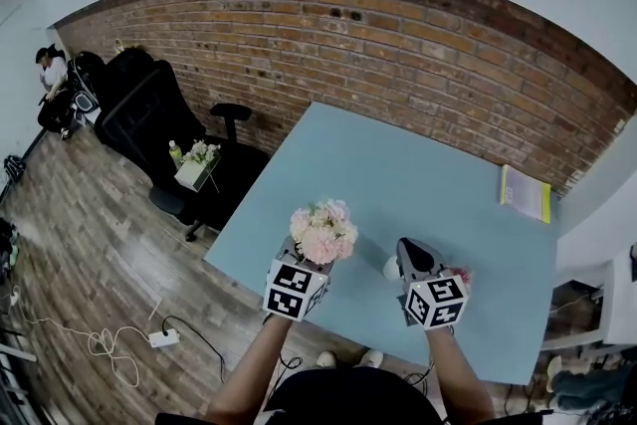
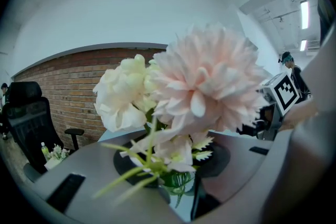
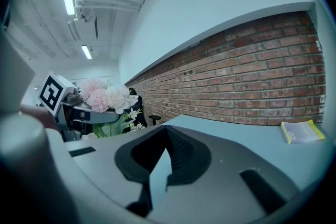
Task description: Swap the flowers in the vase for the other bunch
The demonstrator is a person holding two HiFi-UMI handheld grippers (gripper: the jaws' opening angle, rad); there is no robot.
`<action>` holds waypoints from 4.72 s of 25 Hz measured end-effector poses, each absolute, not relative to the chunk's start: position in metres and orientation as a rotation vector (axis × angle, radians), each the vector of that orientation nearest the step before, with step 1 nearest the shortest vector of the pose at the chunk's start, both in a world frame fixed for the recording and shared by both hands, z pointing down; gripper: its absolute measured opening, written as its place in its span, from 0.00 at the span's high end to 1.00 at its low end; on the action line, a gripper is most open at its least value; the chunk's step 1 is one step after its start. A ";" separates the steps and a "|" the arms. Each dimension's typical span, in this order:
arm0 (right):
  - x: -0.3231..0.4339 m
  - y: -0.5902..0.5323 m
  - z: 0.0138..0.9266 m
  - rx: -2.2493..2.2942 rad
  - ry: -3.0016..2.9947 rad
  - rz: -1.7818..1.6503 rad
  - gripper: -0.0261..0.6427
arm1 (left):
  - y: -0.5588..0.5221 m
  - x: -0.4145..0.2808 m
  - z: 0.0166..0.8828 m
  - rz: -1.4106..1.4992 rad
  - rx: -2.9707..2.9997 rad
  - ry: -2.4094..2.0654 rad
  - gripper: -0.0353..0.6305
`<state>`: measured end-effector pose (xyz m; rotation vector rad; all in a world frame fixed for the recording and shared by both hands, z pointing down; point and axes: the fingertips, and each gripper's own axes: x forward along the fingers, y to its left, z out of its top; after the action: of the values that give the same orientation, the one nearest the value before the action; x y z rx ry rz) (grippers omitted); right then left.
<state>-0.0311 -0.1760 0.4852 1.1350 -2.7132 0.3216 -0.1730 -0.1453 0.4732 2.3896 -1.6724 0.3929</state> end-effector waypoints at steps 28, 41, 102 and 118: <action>-0.049 -0.194 0.511 1.089 -2.648 0.359 0.95 | -0.154 -0.205 0.570 0.589 2.202 -1.602 0.74; -0.046 -0.197 0.525 1.101 -2.602 0.398 0.95 | -0.164 -0.204 0.596 0.593 2.177 -1.545 0.74; -0.010 -0.202 0.566 1.147 -2.471 0.508 0.95 | -0.168 -0.184 0.700 0.644 1.970 -1.365 0.51; -0.003 -0.199 0.567 1.154 -2.467 0.512 0.95 | -0.165 -0.183 0.708 0.615 1.961 -1.417 0.15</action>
<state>-0.0032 -0.1986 0.5671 1.1541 -2.4675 0.5123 -0.1834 -0.1654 0.7078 1.9605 -1.4165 0.6148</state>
